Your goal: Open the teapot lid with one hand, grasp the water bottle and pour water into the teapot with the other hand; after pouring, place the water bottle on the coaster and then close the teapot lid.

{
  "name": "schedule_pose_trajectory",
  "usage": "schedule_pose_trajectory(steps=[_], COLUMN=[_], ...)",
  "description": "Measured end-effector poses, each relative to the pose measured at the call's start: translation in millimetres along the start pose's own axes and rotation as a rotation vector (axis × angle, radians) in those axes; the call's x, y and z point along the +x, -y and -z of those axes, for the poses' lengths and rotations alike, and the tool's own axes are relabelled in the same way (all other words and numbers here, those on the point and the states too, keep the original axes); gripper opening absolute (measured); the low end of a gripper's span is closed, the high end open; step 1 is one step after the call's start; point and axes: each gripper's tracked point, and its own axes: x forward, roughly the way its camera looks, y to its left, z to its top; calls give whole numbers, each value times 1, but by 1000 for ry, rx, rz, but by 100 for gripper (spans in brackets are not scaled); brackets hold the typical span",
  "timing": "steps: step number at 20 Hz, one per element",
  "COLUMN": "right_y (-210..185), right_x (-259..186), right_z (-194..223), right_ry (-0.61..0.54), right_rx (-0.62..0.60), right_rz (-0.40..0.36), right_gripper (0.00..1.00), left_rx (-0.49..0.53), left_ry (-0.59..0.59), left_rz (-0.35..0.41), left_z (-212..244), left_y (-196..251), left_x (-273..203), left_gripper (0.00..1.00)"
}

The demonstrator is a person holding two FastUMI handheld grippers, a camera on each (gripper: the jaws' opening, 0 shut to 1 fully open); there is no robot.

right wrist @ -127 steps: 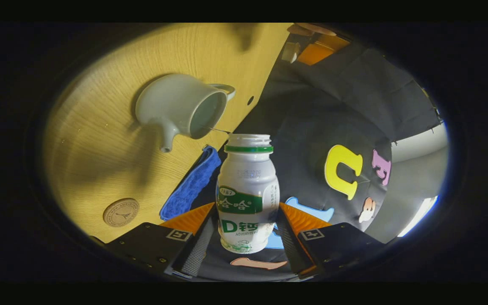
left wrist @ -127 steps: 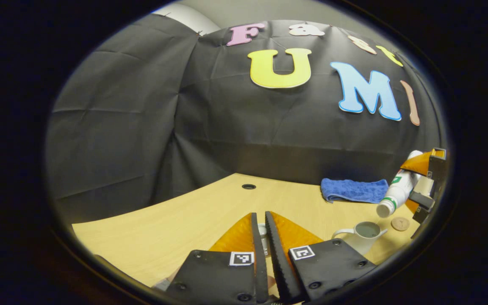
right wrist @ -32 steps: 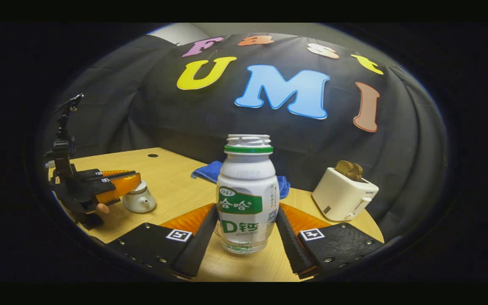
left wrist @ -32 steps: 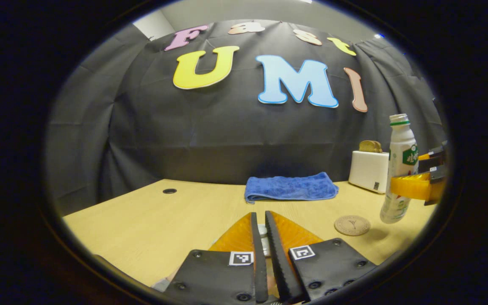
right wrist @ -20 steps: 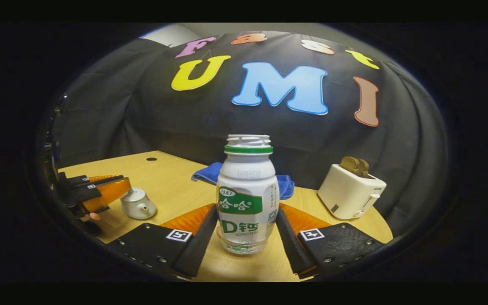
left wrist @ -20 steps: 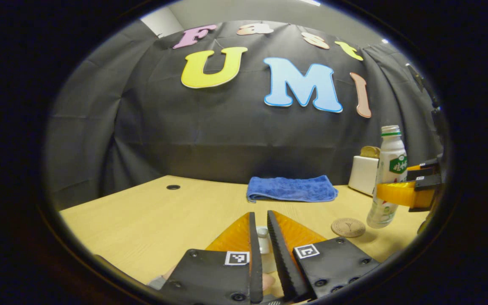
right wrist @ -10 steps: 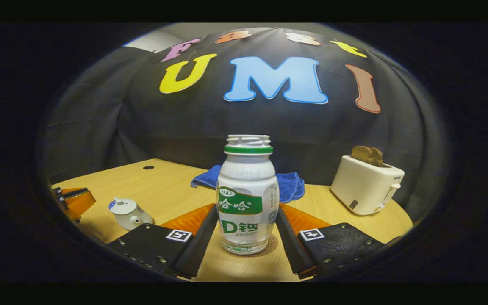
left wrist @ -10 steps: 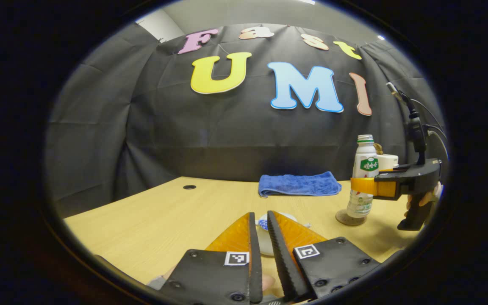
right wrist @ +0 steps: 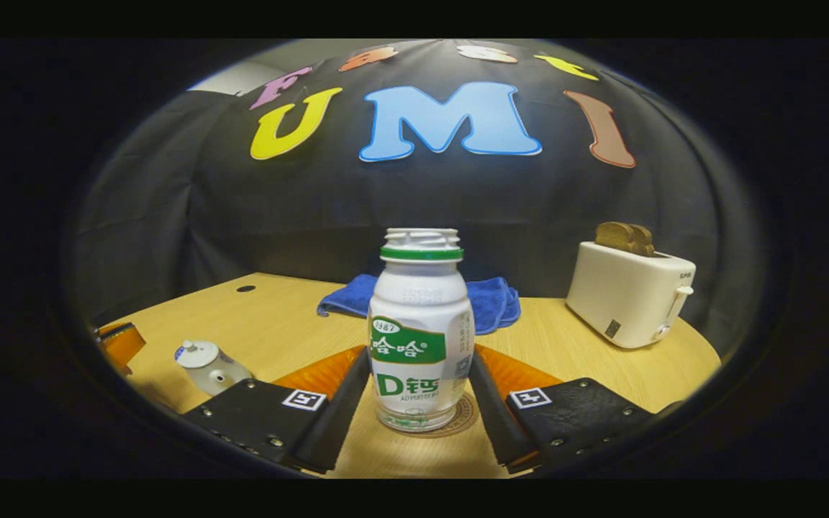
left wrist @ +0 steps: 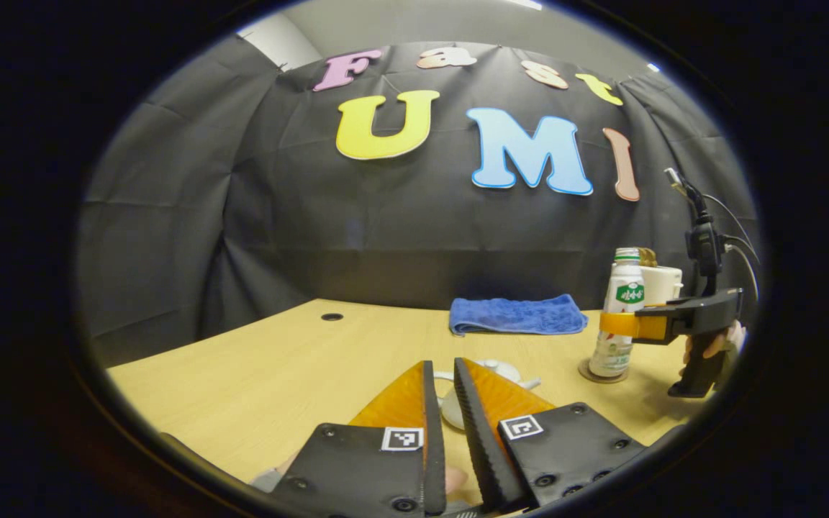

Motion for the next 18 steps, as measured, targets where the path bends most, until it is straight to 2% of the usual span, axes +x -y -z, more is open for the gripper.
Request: schedule_pose_trajectory(steps=[5, 7, 8, 9, 18], right_y=[2, 1, 0, 0, 0], right_x=[0, -1, -3, -6, -33], right_z=[0, -3, -4, -8, -21], right_ry=[-2, 7, 19, 29, 65], right_rx=[-1, 3, 14, 25, 57], right_rz=[8, 1, -3, -9, -13], right_gripper=[78, 81, 94, 99, 99], left_rx=[-11, -11, -11, -13, -19], left_ry=[2, 4, 6, 8, 18], left_rz=[2, 4, 5, 8, 27], left_z=[-1, -2, -3, -4, -6], left_y=[-1, -1, 0, 1, 6], left_x=[0, -1, -2, -2, -12], left_gripper=[0, 0, 0, 0, 0])
